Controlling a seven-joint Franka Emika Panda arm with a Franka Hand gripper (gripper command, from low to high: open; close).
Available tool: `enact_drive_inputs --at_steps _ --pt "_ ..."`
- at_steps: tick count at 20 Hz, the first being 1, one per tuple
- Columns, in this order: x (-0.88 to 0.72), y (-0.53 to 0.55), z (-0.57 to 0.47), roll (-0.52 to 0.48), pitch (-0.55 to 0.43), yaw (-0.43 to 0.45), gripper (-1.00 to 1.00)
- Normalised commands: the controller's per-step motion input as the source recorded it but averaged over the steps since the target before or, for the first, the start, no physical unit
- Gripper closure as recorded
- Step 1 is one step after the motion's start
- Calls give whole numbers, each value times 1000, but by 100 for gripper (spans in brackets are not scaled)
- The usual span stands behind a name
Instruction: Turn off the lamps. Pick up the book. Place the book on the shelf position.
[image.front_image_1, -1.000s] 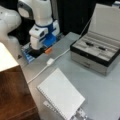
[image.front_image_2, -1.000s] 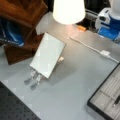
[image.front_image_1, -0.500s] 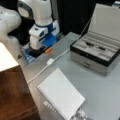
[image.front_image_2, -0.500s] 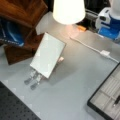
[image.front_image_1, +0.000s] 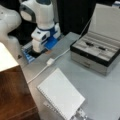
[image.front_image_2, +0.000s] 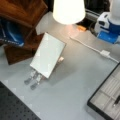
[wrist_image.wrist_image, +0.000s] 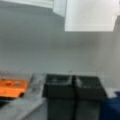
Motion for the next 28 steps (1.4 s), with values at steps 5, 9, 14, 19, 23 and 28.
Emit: enact_drive_inputs --at_steps 5,9,14,19,23,28 --pt "-526 -138 -525 80 -434 -100 100" --pt "-608 -155 -446 58 -456 -91 100" --pt "-696 -163 -442 35 -475 -86 100" --pt "-766 -179 -492 19 -526 -84 100" --pt "-794 -203 -506 16 -577 -74 100" --pt "-794 -220 -502 24 -606 -65 100"
